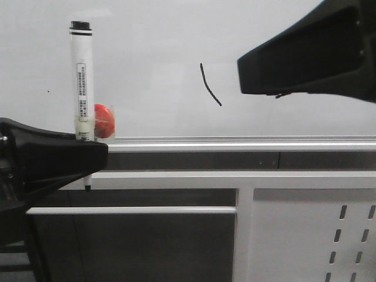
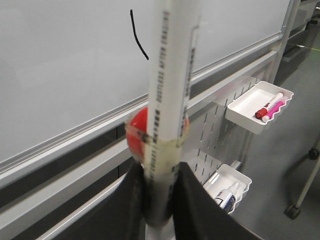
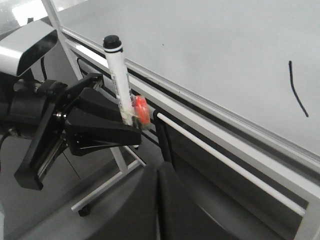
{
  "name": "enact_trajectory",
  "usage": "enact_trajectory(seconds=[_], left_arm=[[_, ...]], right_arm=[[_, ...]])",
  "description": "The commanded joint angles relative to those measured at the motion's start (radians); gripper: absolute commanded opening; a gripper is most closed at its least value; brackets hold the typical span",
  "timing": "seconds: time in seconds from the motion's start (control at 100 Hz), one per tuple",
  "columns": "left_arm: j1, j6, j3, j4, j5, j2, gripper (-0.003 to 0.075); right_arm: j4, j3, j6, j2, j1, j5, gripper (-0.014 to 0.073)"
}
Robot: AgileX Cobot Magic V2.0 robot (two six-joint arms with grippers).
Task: Write number 1 on whiteboard
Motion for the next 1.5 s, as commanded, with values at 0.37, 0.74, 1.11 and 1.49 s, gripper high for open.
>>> enact_trajectory(seconds=[0.37, 0.74, 1.11, 1.49], left_arm=[[-0.004, -0.012, -0.065, 0.048, -0.222, -0.016, -0.0018], [-0.004, -0.012, -0.083, 0.101, -0.222, -0.016, -0.0018], [-0.004, -0.012, -0.111, 0.108, -0.222, -0.014, -0.0018], [-0.004, -0.012, -0.115, 0.111, -0.222, -0.014, -0.0018]], right_arm=[[-0.015, -0.036, -0.011, 0.084, 0.017, -0.242, -0.0079], [-0.053, -0.036, -0.011, 0.086, 0.018, -0.274, -0.0078], [-0.117, -0.059, -0.011, 0.086, 0.03, -0.286, -0.0001], [-0.123, -0.059, -0.011, 0.086, 0.041, -0.318, 0.0286]])
